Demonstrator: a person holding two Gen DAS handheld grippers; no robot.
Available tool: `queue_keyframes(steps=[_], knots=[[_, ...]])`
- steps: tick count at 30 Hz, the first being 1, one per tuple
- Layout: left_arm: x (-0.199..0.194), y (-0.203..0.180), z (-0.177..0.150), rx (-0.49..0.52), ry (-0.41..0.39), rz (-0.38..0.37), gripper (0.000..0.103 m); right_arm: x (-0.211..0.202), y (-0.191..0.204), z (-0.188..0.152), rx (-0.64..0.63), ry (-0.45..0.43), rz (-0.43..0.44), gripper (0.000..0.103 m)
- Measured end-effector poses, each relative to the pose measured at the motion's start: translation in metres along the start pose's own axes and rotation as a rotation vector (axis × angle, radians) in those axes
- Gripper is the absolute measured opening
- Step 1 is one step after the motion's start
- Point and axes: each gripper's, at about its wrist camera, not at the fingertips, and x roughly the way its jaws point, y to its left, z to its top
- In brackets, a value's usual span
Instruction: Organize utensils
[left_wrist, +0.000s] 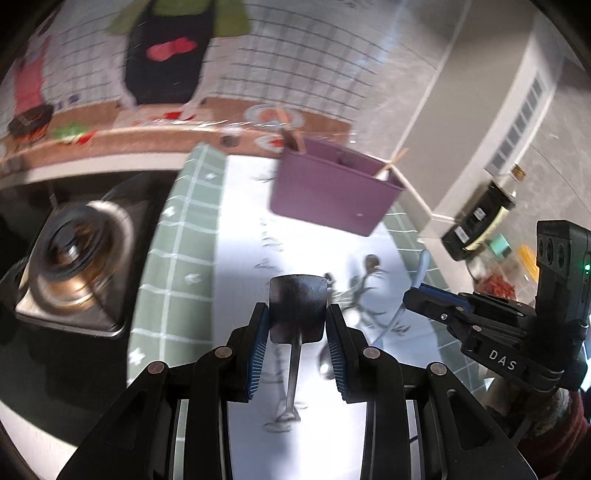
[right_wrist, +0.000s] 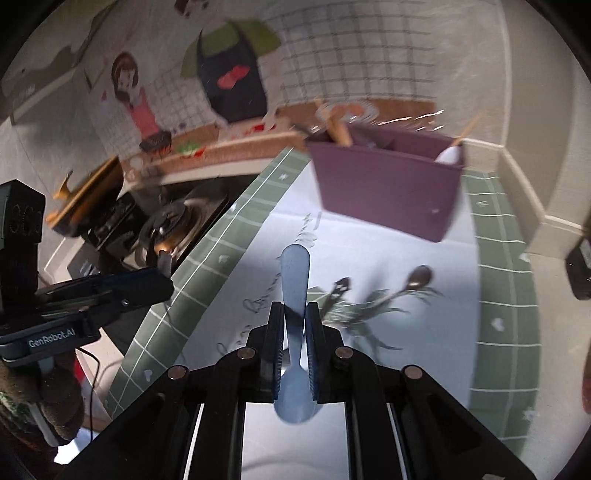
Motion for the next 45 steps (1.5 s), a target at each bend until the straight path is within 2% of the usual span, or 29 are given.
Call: queue_keyframes(steps=[2,7,10,14,17,19,21,22,24,27,29,34,39,45], knots=[[0.003,-0.01,0.006,0.021,0.0,-0.008,0.002,-0.01,-0.008,0.001,0.011,-0.021,-0.01,0.01],[0.006,-0.032,0.019,0.065,-0.02,-0.012,0.002,-0.03,-0.025,0.005,0.013,-0.053,-0.037,0.01],[0.021,-0.034,0.02,0.067,0.03,0.001,0.002,-0.031,-0.038,0.005,0.024,-0.042,-0.048,0.01],[0.052,-0.033,0.013,0.084,0.11,0.01,0.006,-0.023,-0.059,-0.001,0.068,0.001,-0.056,0.01],[0.071,-0.032,0.011,0.11,0.139,0.009,0.01,-0.02,-0.071,-0.005,0.092,0.019,-0.051,0.009],[0.082,-0.032,0.011,0.144,0.154,-0.008,0.021,-0.019,-0.075,-0.008,0.092,0.027,-0.049,0.009],[0.093,-0.033,0.013,0.197,0.175,-0.032,0.041,-0.018,-0.08,-0.009,0.093,0.035,-0.04,0.009],[0.1,-0.032,0.017,0.218,0.187,-0.036,0.043,-0.017,-0.082,-0.01,0.096,0.036,-0.038,0.009],[0.116,-0.025,0.027,0.222,0.207,-0.02,0.043,-0.015,-0.087,-0.01,0.104,0.041,-0.03,0.009],[0.14,-0.002,0.047,0.132,0.215,0.0,0.043,-0.008,-0.093,-0.014,0.117,0.06,-0.02,0.009],[0.151,0.011,0.057,0.073,0.215,0.0,0.043,0.002,-0.097,-0.019,0.125,0.113,-0.007,0.011],[0.175,0.026,0.067,0.02,0.263,-0.014,0.043,0.015,-0.107,-0.036,0.128,0.179,-0.061,0.014],[0.178,0.033,0.067,0.014,0.275,-0.044,0.043,0.021,-0.12,-0.042,0.162,0.198,-0.06,0.022],[0.168,0.035,0.057,-0.013,0.296,-0.076,0.043,0.024,-0.127,-0.04,0.181,0.203,-0.08,0.025]])
